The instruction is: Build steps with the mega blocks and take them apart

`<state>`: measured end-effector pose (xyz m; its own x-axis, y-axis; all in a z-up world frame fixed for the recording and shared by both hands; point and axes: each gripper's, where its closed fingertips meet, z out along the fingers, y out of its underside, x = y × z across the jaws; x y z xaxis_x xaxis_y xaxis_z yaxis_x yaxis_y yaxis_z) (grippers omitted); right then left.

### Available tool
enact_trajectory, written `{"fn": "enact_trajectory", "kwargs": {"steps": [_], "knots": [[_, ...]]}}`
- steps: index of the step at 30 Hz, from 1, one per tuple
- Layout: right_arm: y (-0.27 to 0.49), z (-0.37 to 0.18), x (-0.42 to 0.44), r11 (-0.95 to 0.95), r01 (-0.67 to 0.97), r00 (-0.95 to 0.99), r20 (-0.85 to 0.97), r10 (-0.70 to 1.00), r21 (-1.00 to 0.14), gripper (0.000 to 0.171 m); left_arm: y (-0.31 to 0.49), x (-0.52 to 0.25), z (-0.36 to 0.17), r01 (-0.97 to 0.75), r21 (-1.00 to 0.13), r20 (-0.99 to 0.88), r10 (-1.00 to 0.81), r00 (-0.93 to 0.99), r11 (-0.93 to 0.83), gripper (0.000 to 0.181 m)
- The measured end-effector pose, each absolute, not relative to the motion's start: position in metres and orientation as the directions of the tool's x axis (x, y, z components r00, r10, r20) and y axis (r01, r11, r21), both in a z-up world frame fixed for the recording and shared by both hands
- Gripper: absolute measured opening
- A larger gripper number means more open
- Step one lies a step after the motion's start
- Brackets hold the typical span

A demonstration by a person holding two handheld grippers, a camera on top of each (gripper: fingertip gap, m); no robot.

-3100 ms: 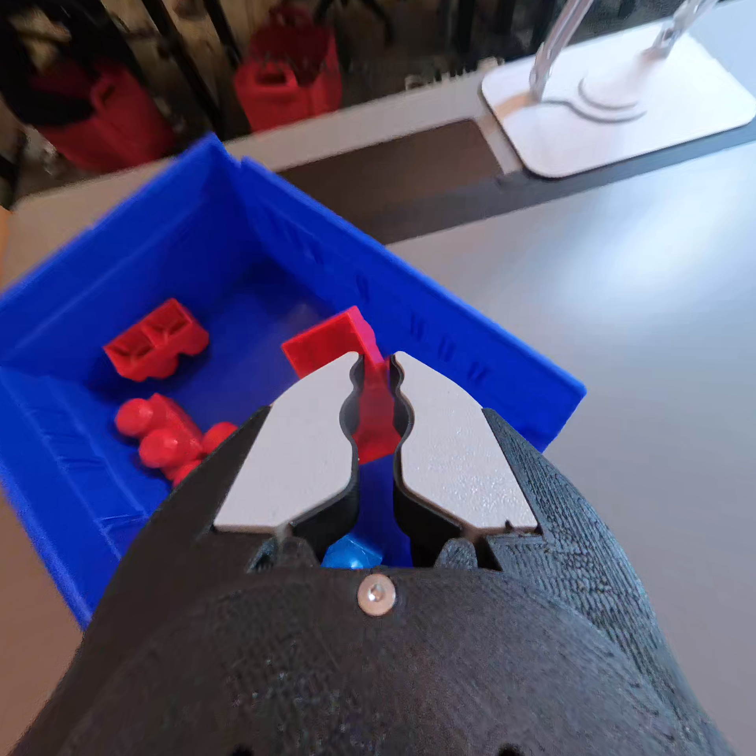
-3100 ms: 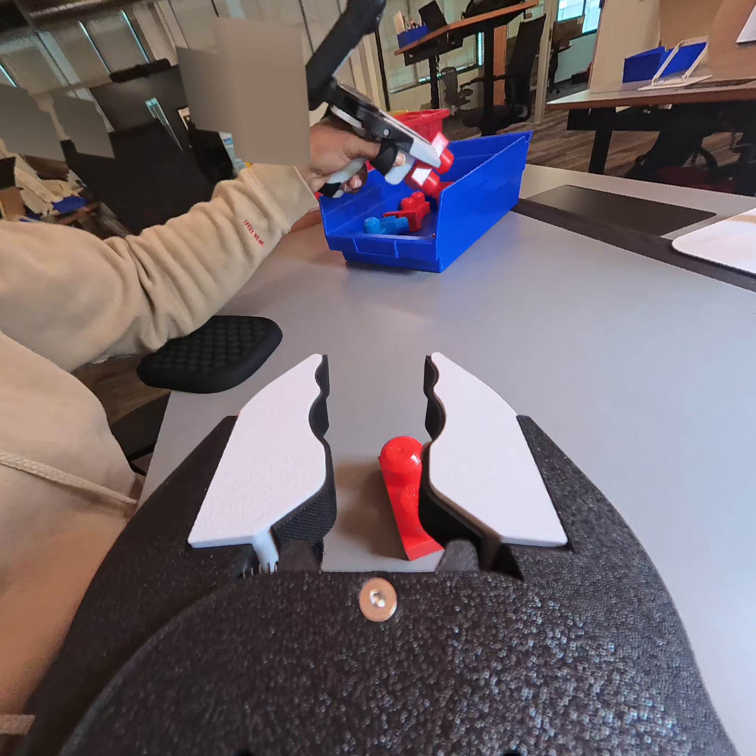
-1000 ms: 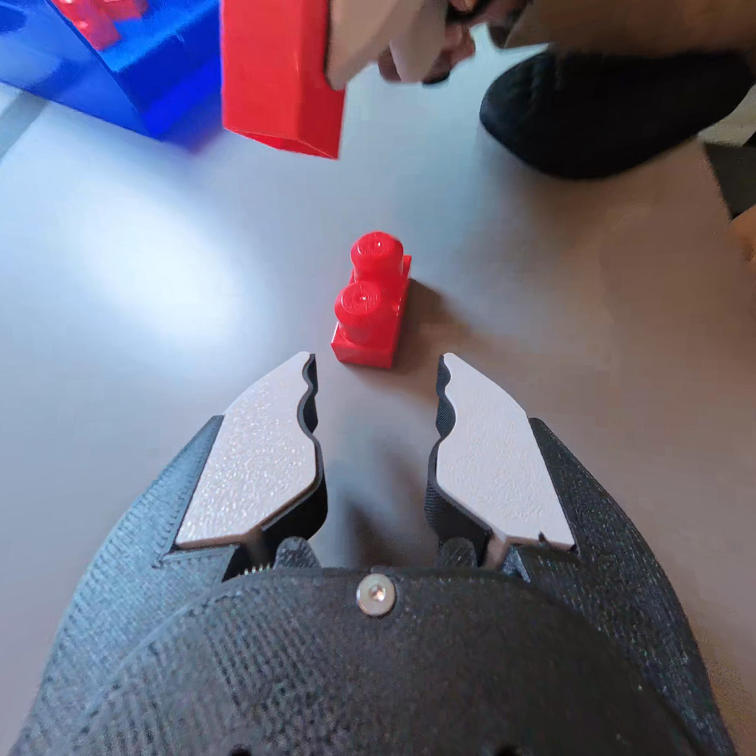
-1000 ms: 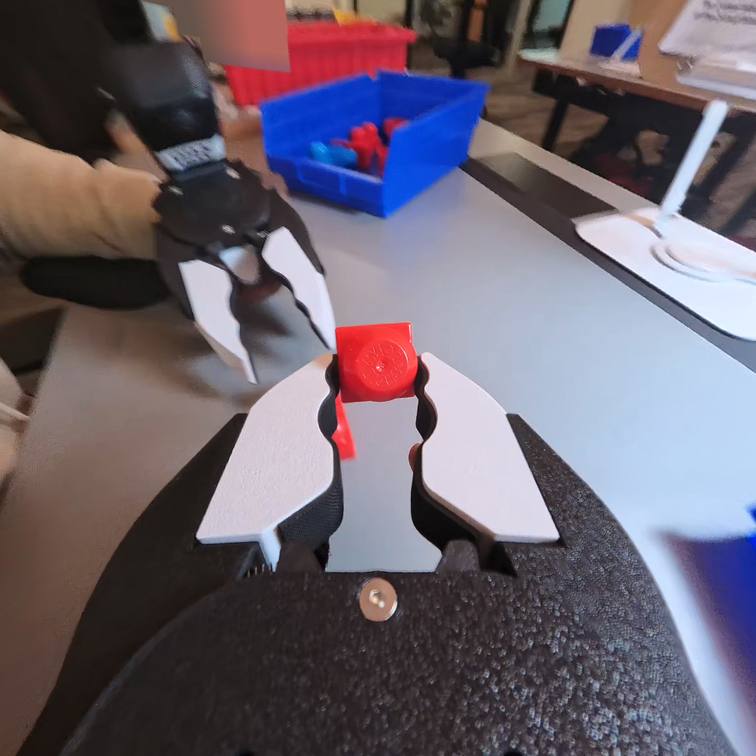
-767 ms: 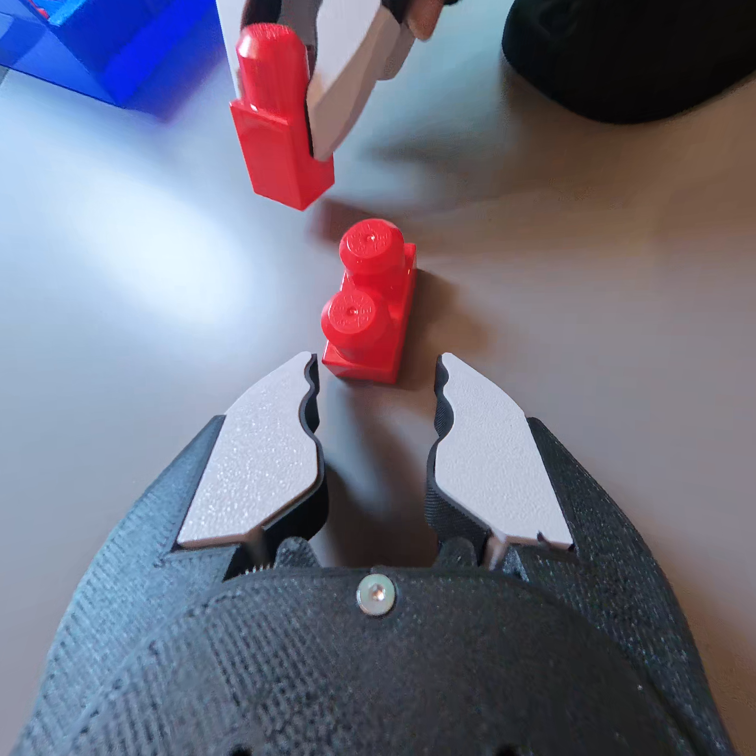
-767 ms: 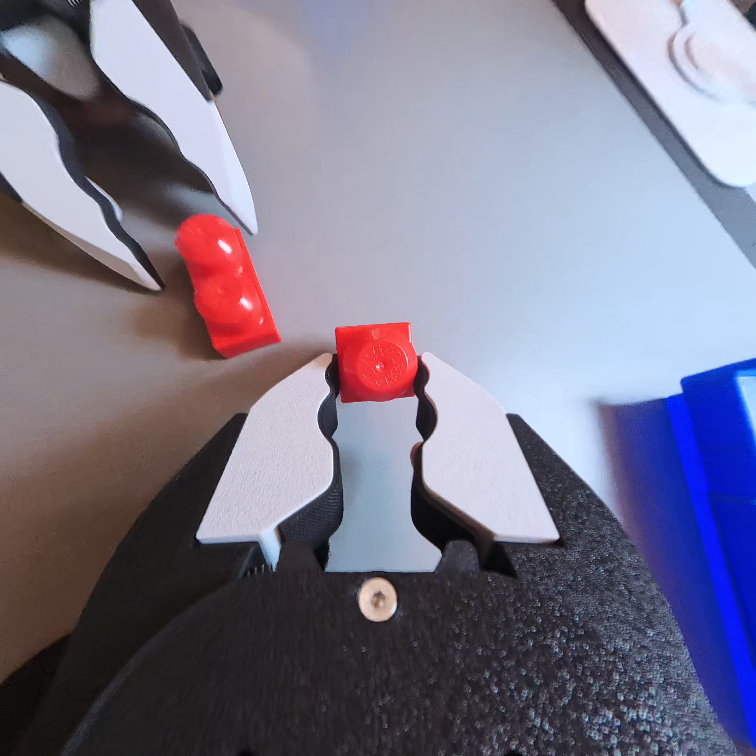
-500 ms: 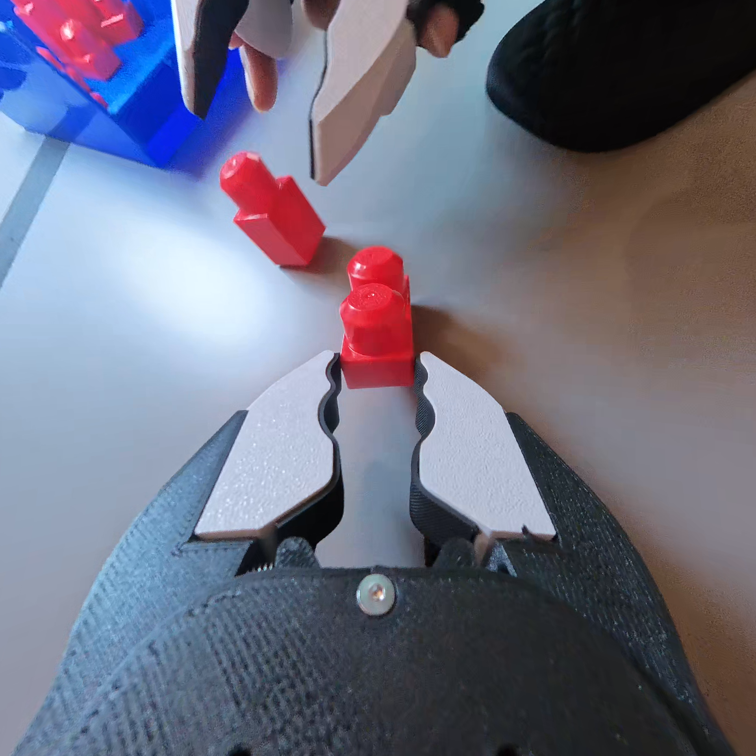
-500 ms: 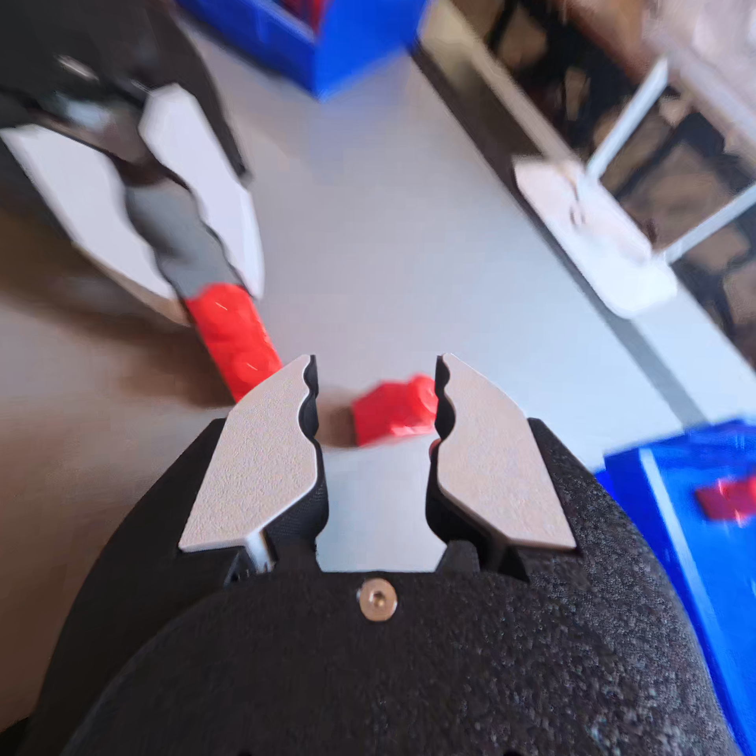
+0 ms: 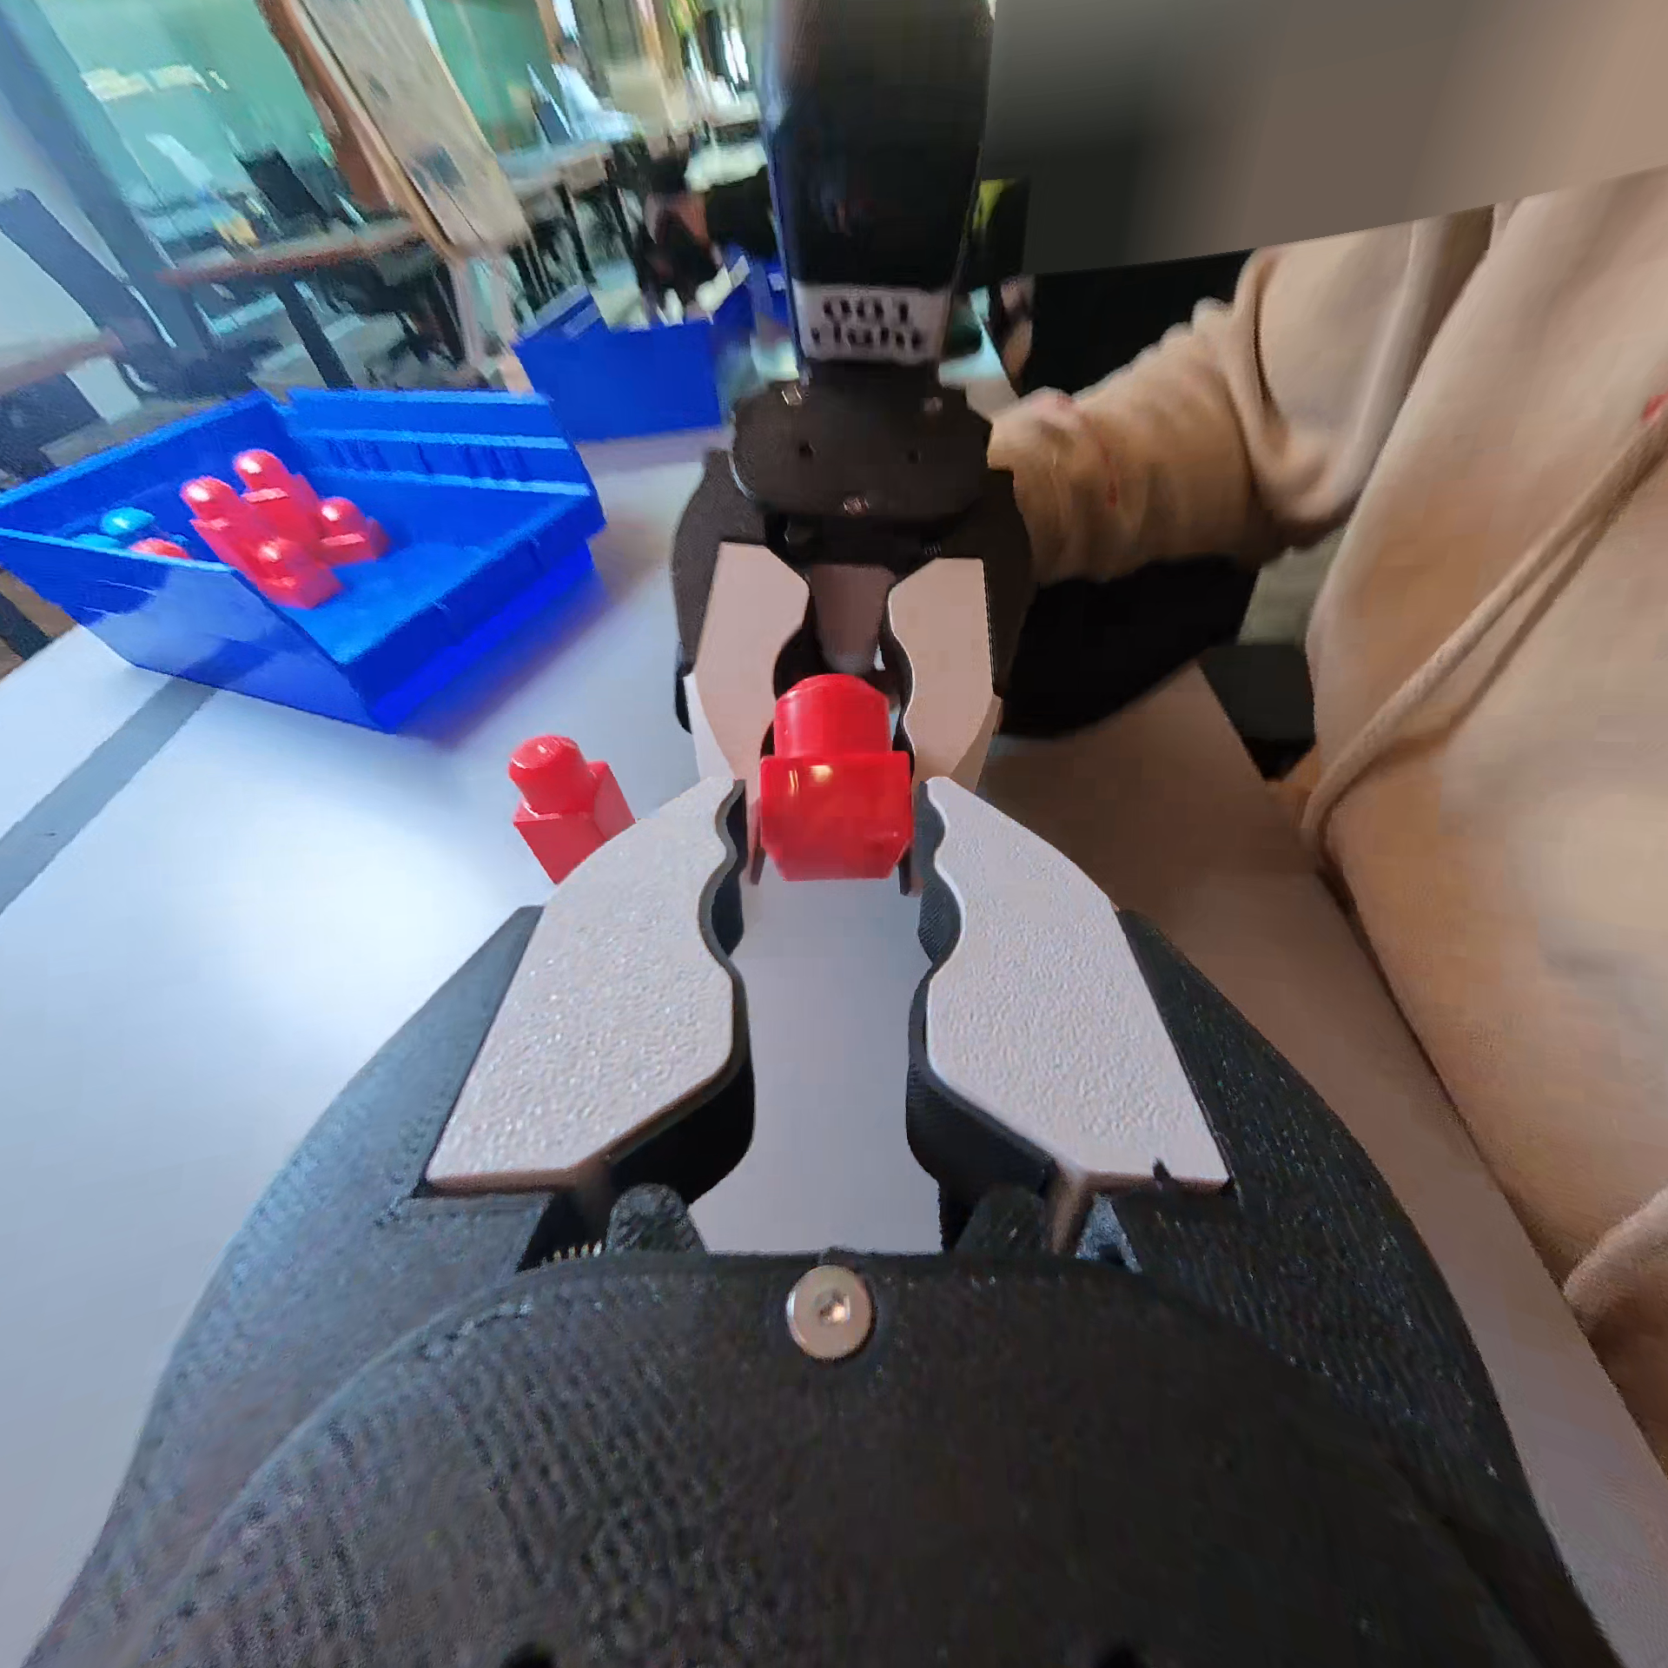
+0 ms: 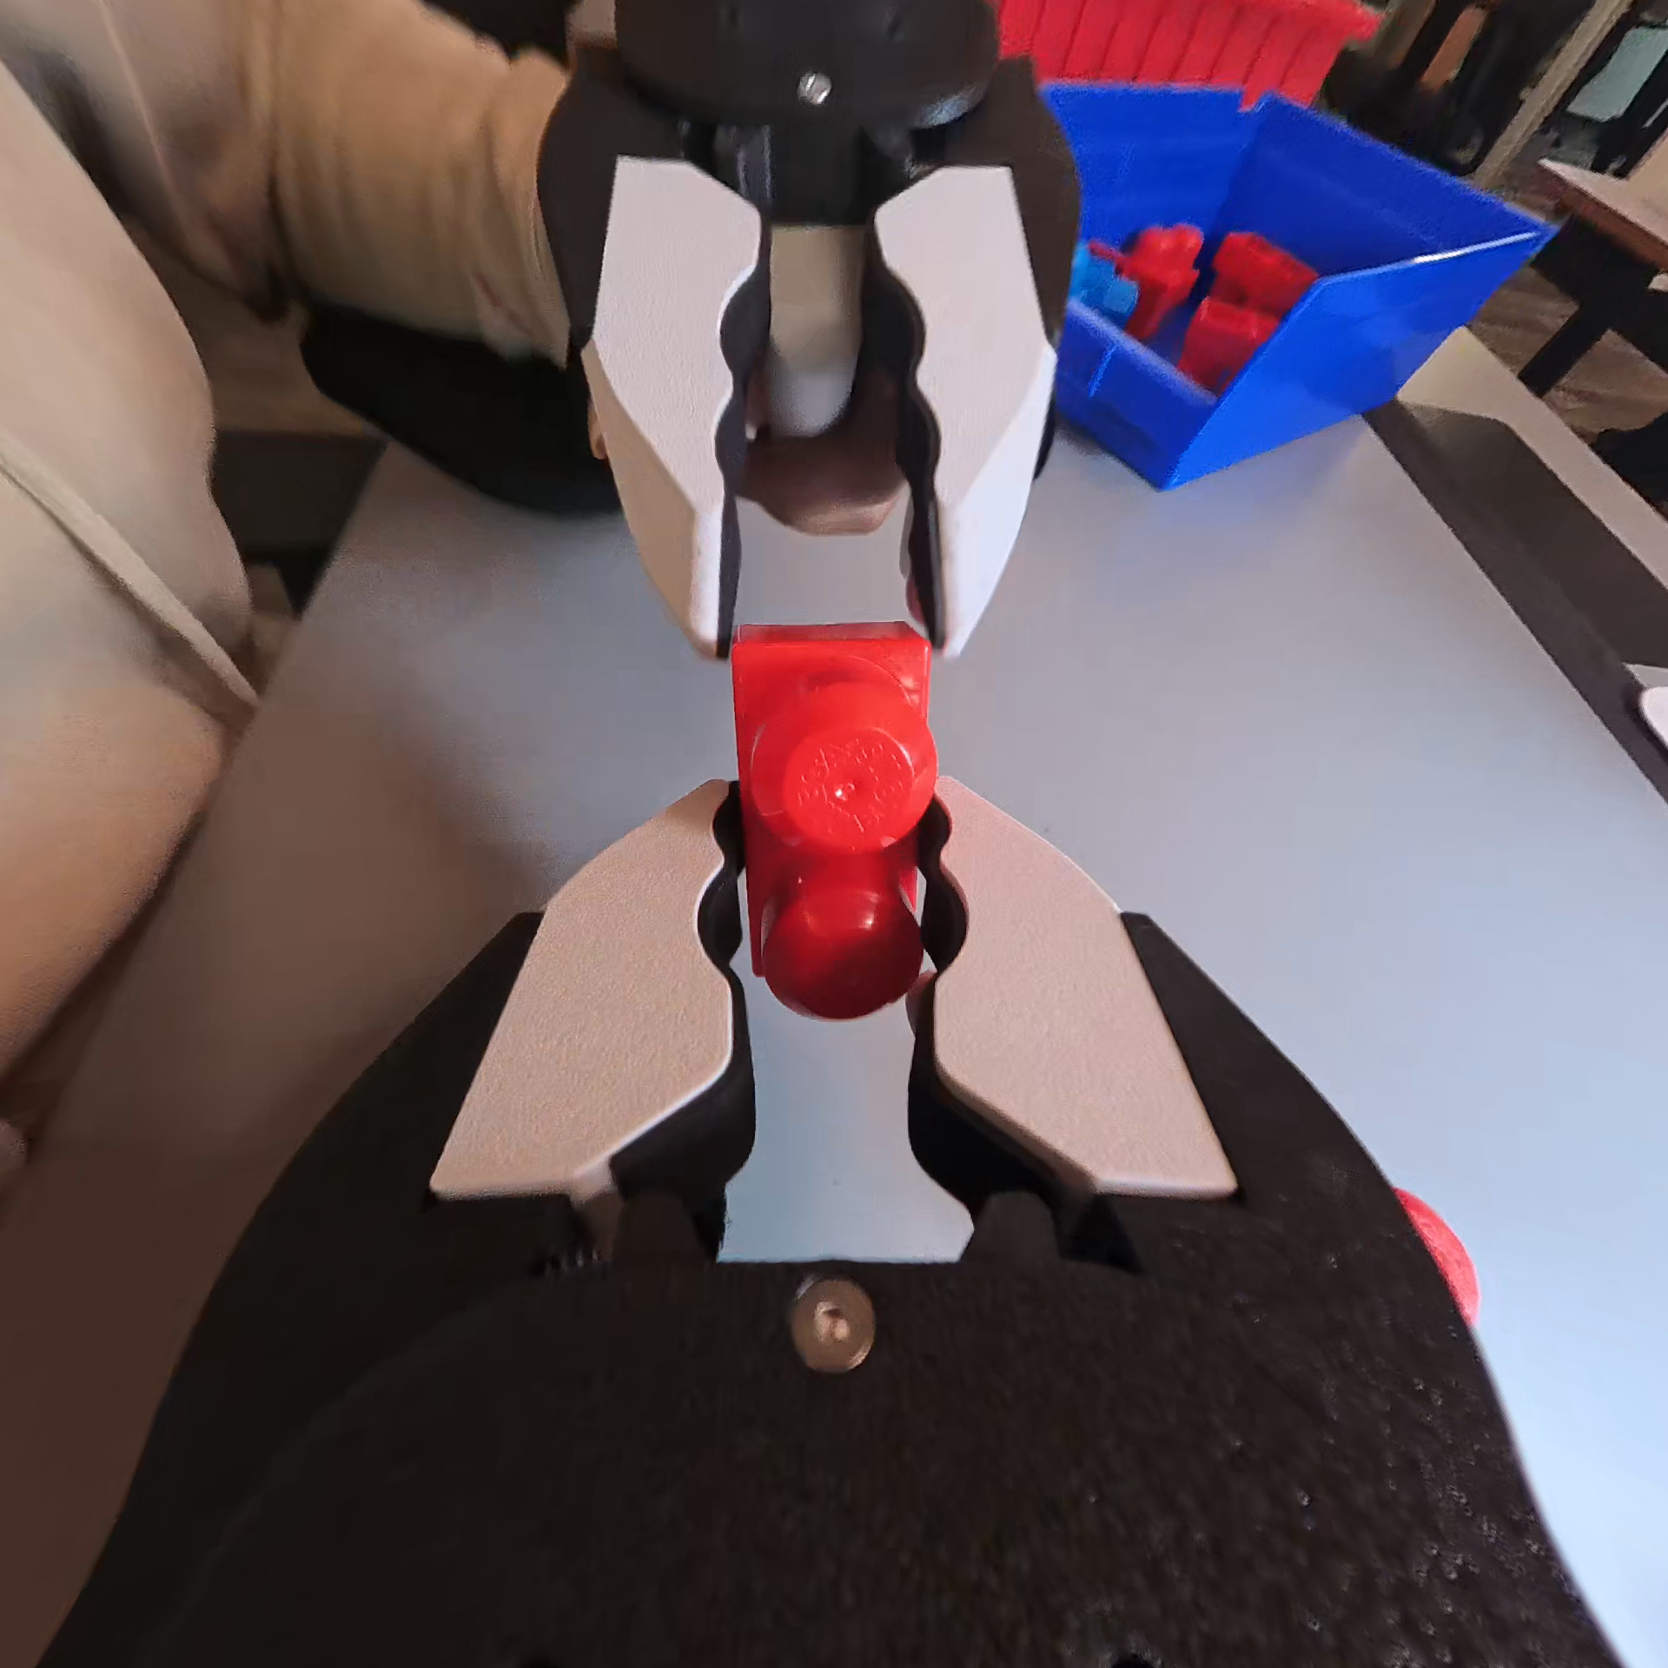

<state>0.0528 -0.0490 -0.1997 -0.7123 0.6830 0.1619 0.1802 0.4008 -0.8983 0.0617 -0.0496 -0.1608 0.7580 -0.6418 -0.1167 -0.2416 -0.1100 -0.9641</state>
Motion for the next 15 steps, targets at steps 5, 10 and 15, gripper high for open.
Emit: {"fn": "enact_trajectory", "kwargs": {"steps": [5, 10, 15], "knots": [[-0.036, -0.158, 0.05, 0.097, 0.129, -0.685, -0.018, 0.728, -0.987, 0.037, -0.047, 0.051, -0.141, -0.059, -0.995, 0.003, -0.618, 0.786, -0.08, 0.048], [-0.049, -0.154, 0.047, 0.044, 0.101, -0.694, -0.039, 0.719, -0.994, 0.037, -0.041, 0.058, -0.138, -0.008, -0.998, 0.031, -0.602, 0.798, -0.062, 0.041], [-0.06, -0.16, 0.046, 0.045, 0.111, -0.704, -0.046, 0.708, -0.993, 0.037, -0.044, 0.064, -0.139, 0.015, -0.997, 0.058, -0.626, 0.777, -0.074, 0.033]]}}
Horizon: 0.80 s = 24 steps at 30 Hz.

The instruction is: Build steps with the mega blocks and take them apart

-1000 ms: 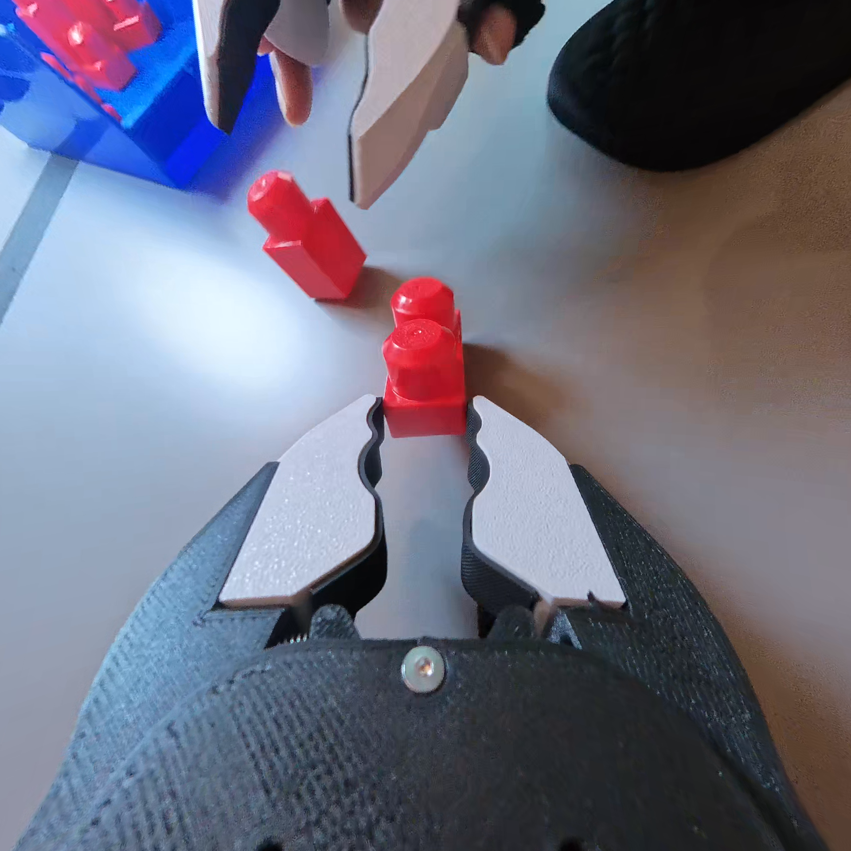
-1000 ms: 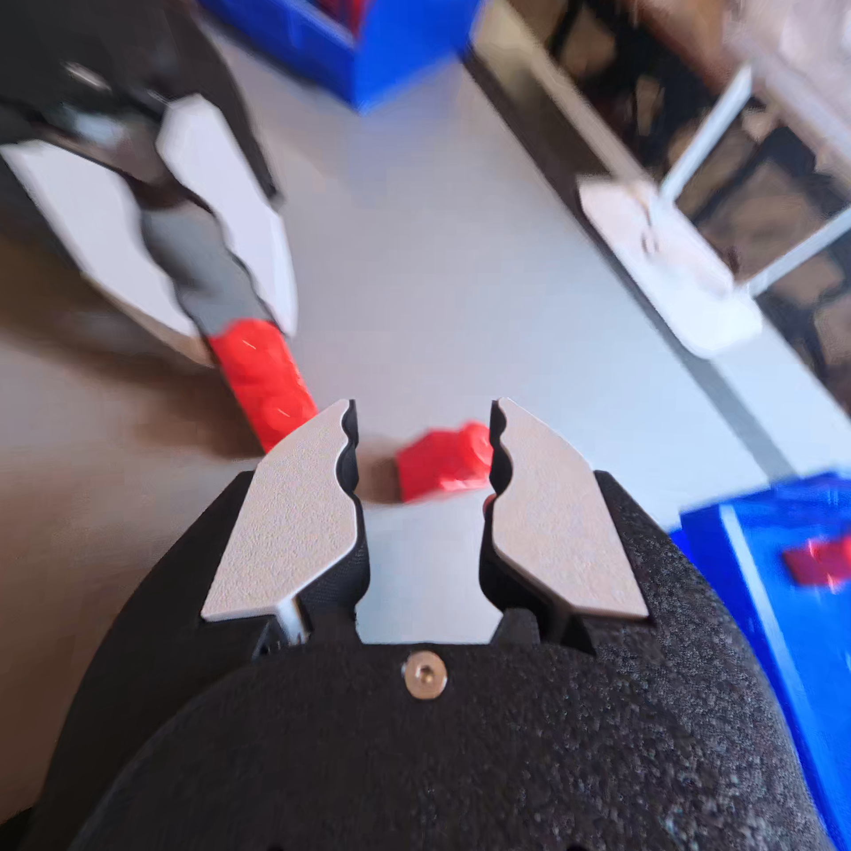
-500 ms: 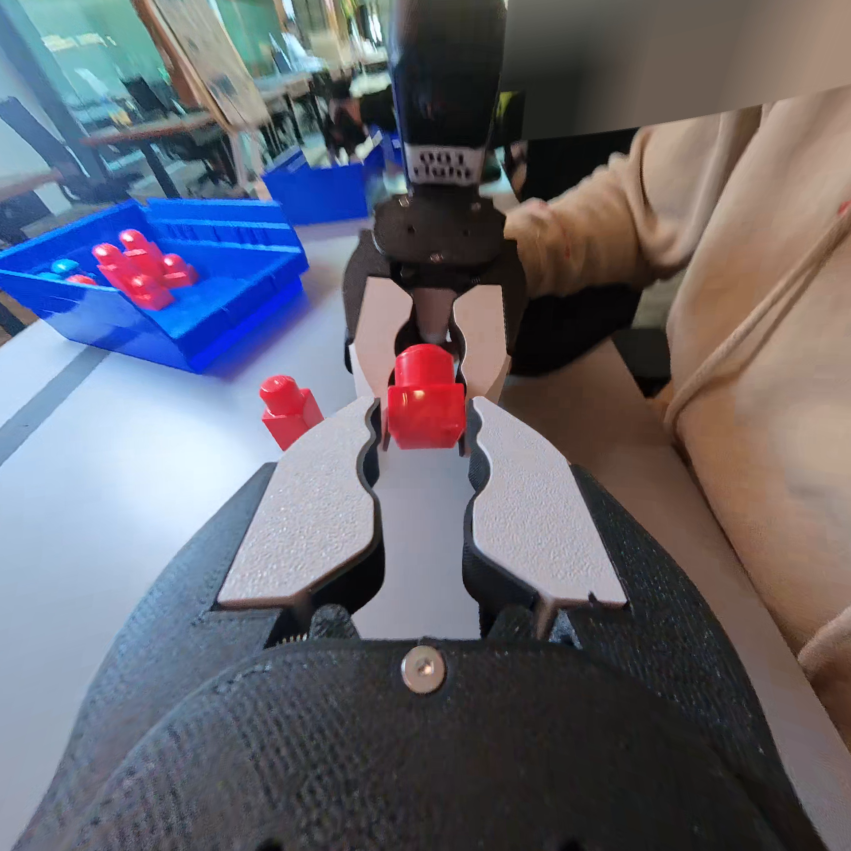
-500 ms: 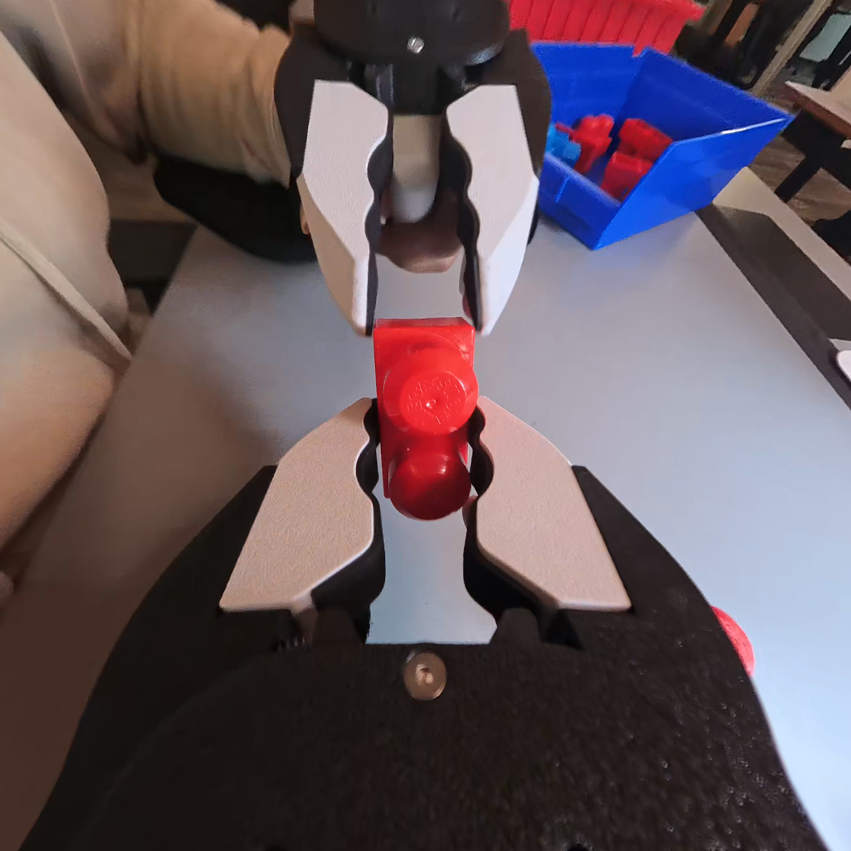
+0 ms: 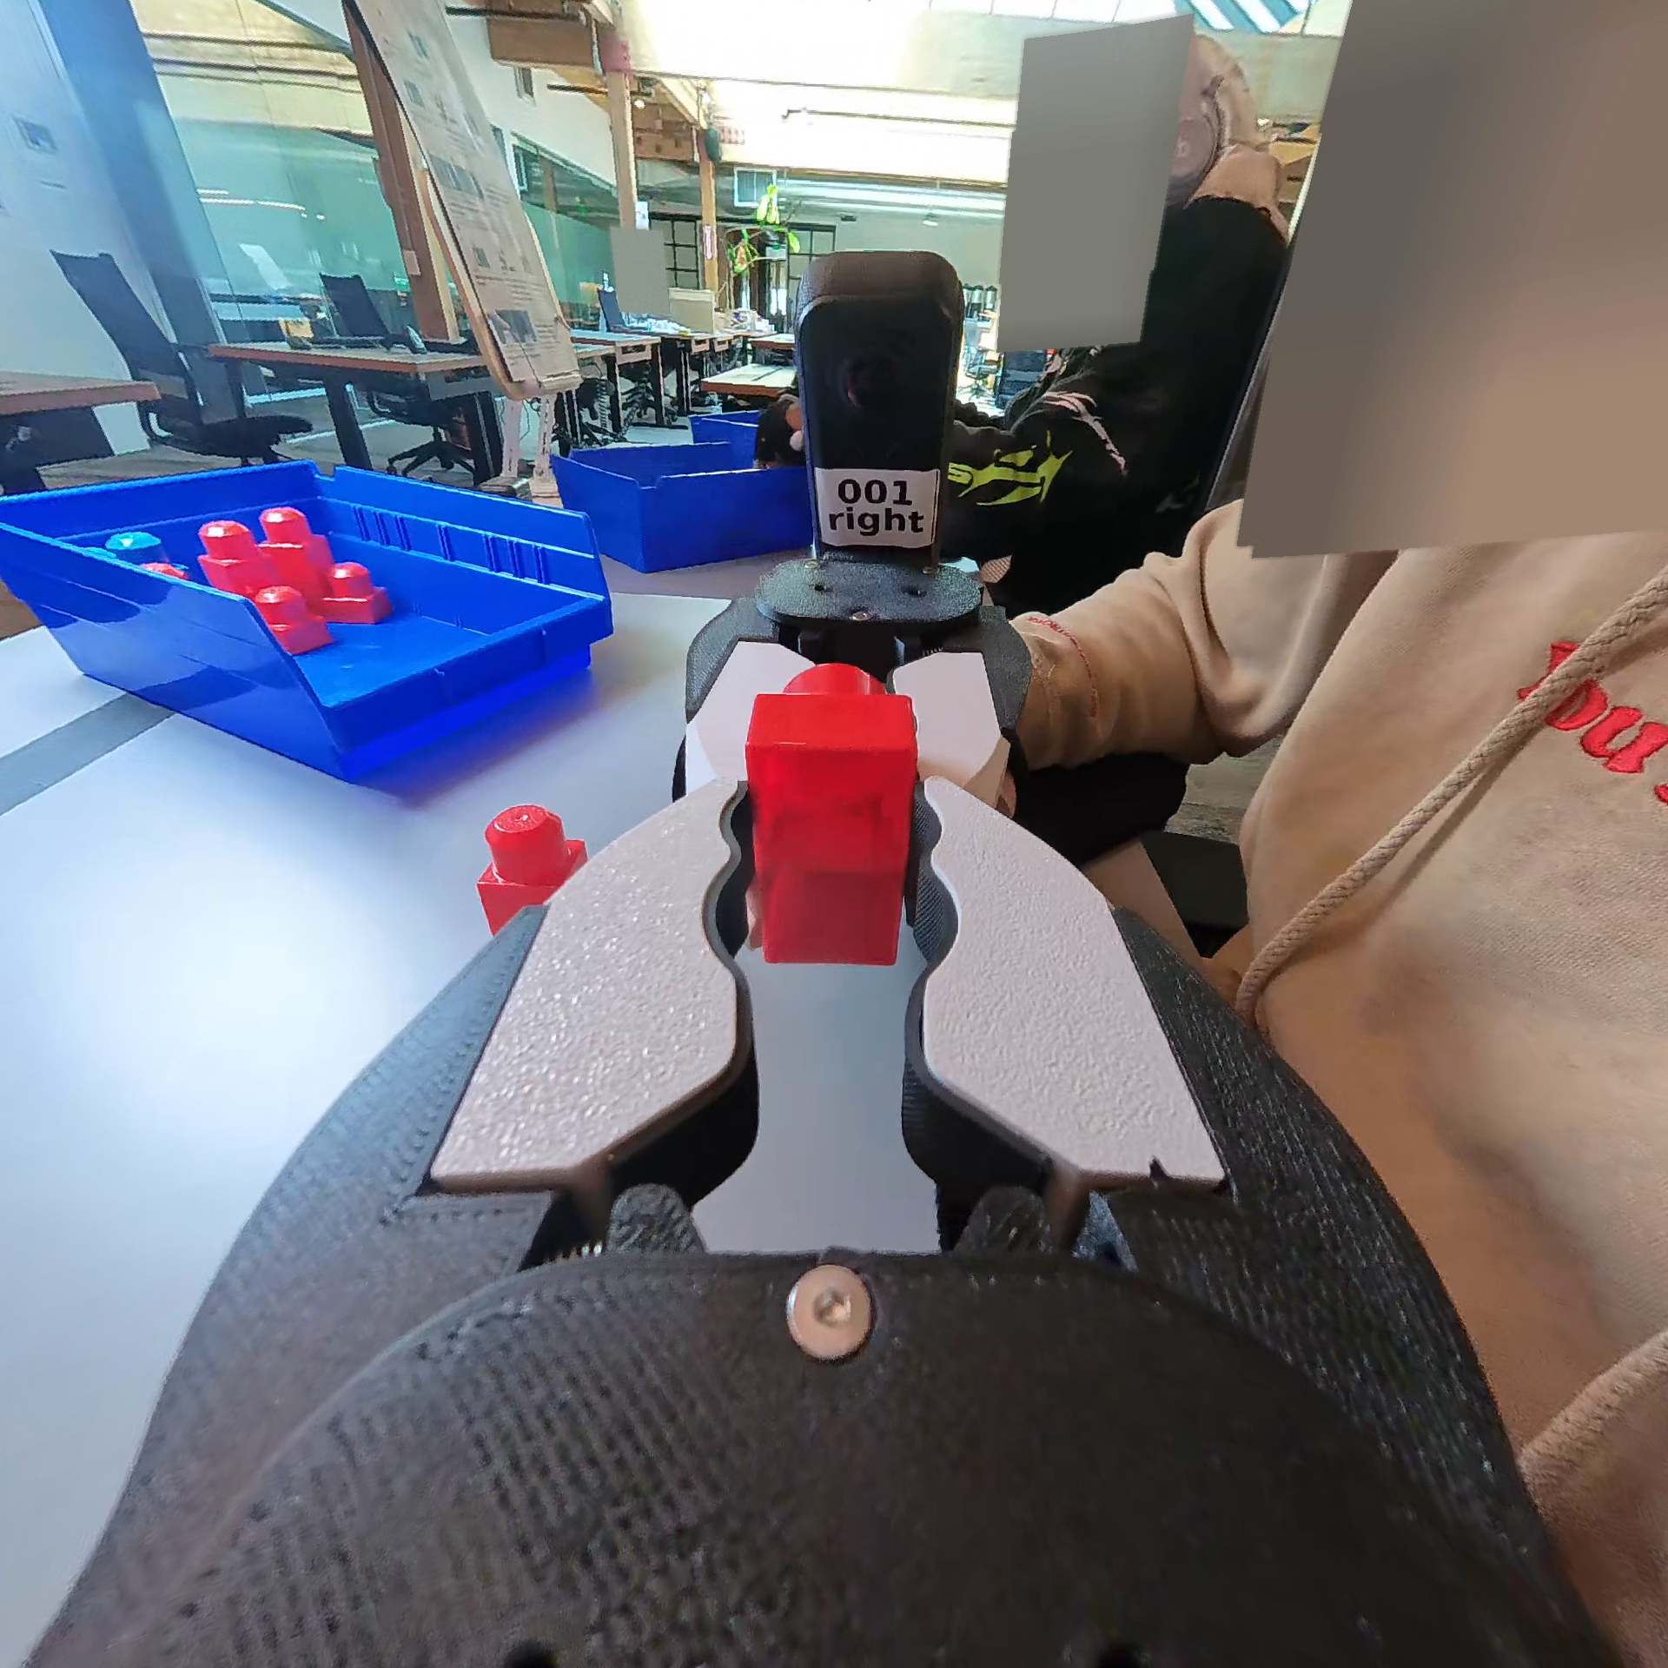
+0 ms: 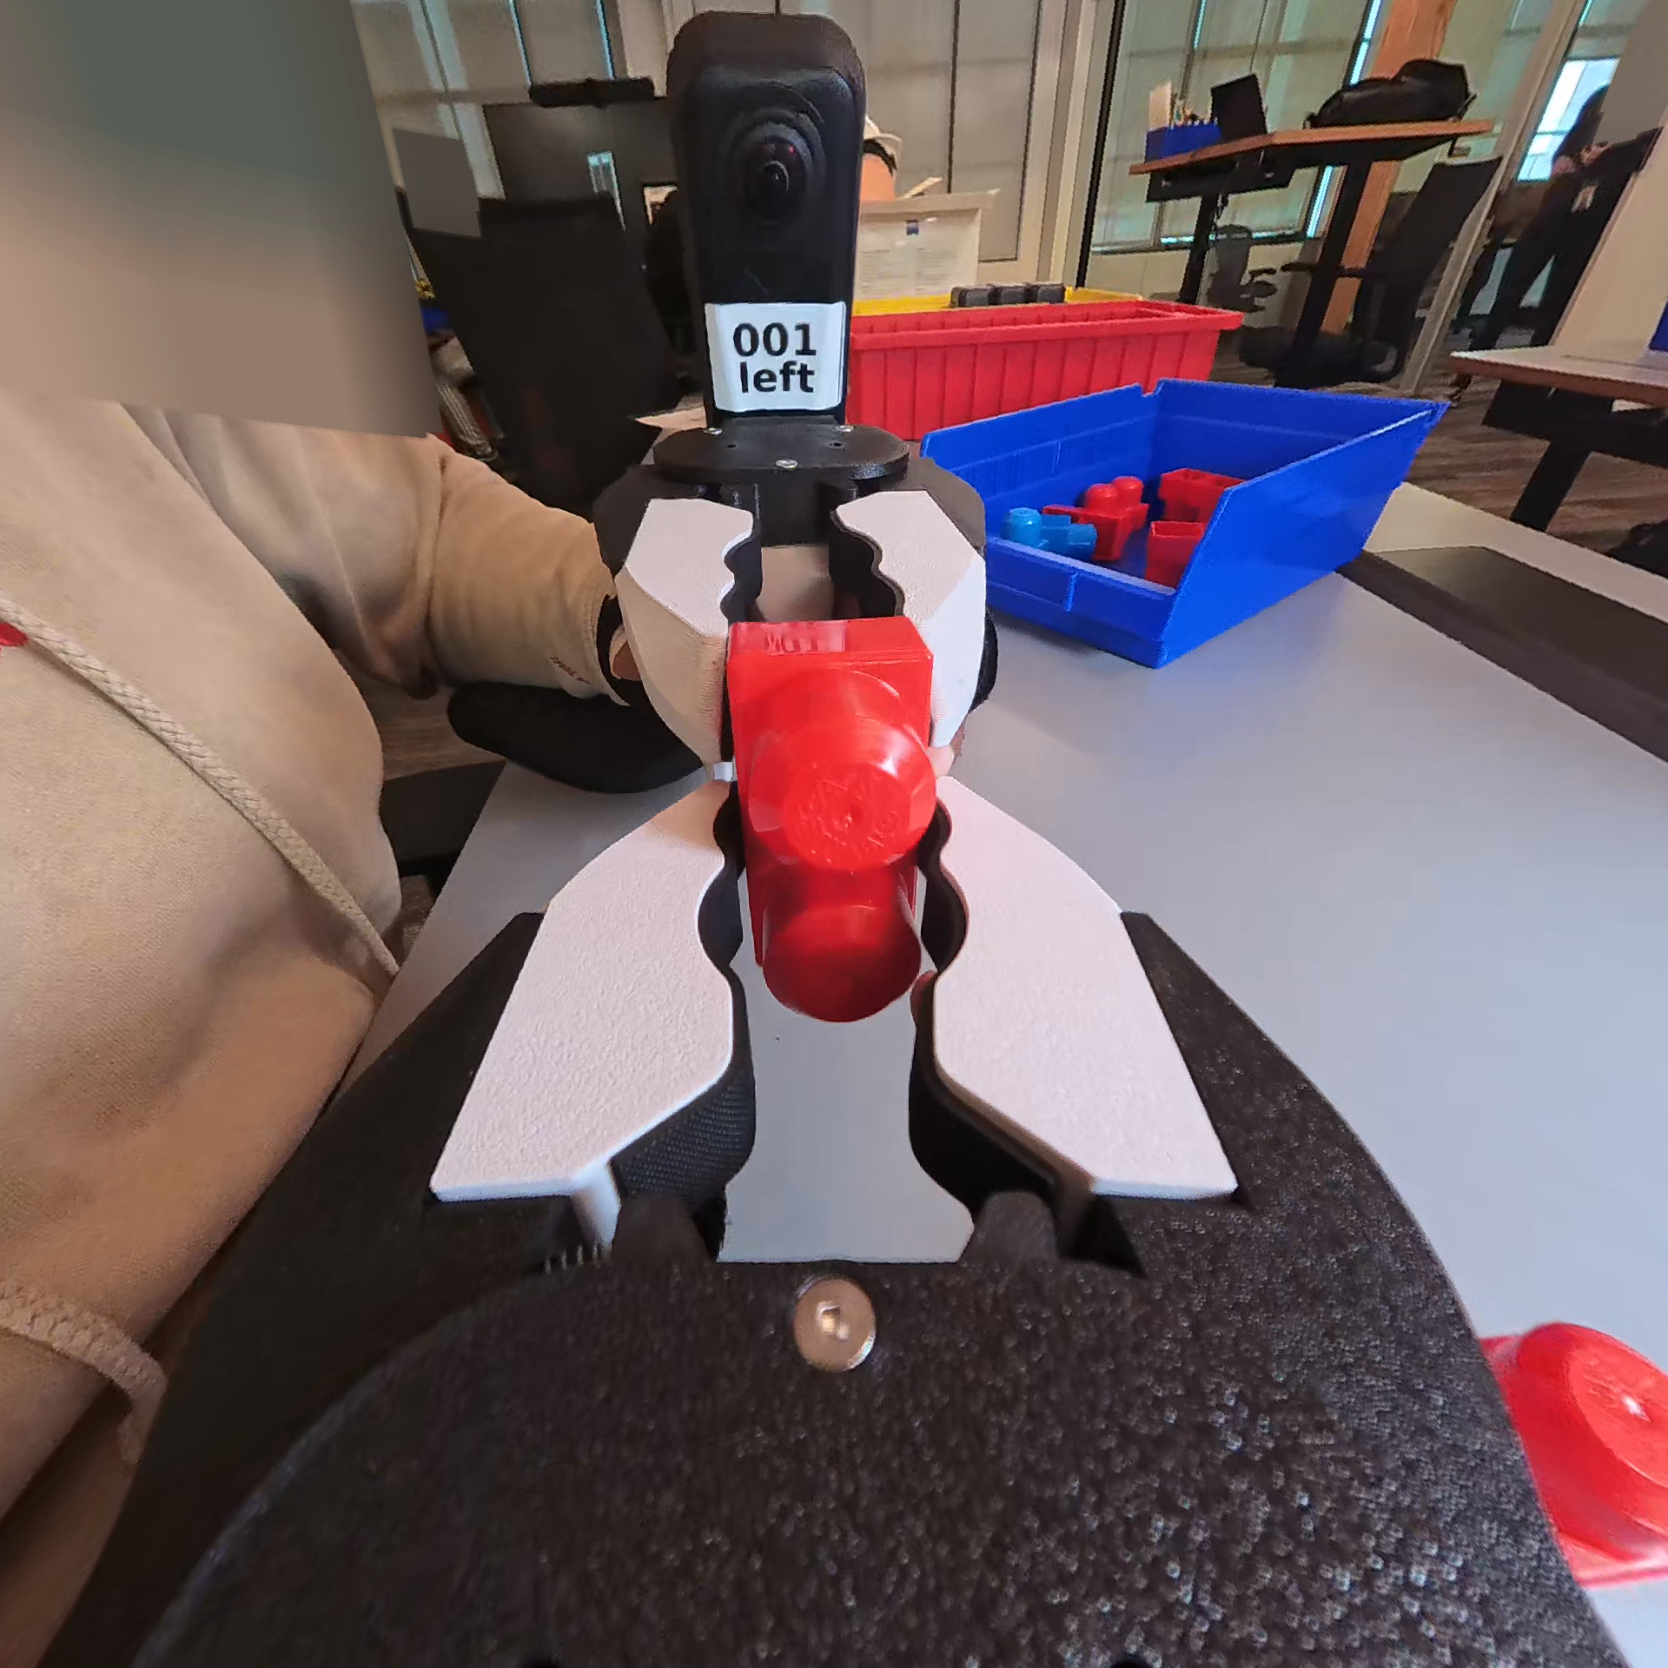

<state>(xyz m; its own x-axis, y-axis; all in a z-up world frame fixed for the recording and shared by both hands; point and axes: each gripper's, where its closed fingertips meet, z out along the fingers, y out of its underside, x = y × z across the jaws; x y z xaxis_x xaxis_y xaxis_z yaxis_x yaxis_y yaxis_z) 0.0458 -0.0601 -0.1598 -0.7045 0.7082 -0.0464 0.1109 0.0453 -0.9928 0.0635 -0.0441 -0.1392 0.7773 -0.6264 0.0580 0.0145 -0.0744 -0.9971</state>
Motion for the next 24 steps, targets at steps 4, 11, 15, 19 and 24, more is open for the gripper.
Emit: {"fn": "enact_trajectory", "kwargs": {"steps": [4, 11, 15, 19, 24], "knots": [[-0.063, -0.165, 0.046, 0.075, 0.129, -0.708, -0.039, 0.705, -0.989, 0.037, -0.045, 0.063, -0.143, -0.015, -0.995, 0.049, -0.629, 0.776, -0.096, 0.033], [0.02, -0.157, 0.037, 0.26, 0.201, -0.51, 0.125, 0.851, -0.945, 0.05, -0.047, 0.028, -0.144, -0.025, -0.994, 0.038, -0.566, 0.823, -0.104, 0.032], [0.066, -0.181, 0.036, 0.464, 0.382, -0.508, 0.238, 0.828, -0.799, 0.057, -0.046, 0.021, -0.157, -0.03, -0.989, 0.057, -0.573, 0.818, -0.142, 0.032], [0.089, -0.22, 0.03, 0.659, 0.525, -0.619, 0.289, 0.73, -0.539, 0.066, -0.046, 0.02, -0.172, -0.057, -0.982, 0.057, -0.578, 0.814, -0.178, 0.032], [0.092, -0.267, 0.02, 0.697, 0.597, -0.683, 0.206, 0.701, -0.397, 0.042, -0.049, 0.019, -0.179, -0.073, -0.977, 0.055, -0.576, 0.816, -0.198, 0.032]]}}
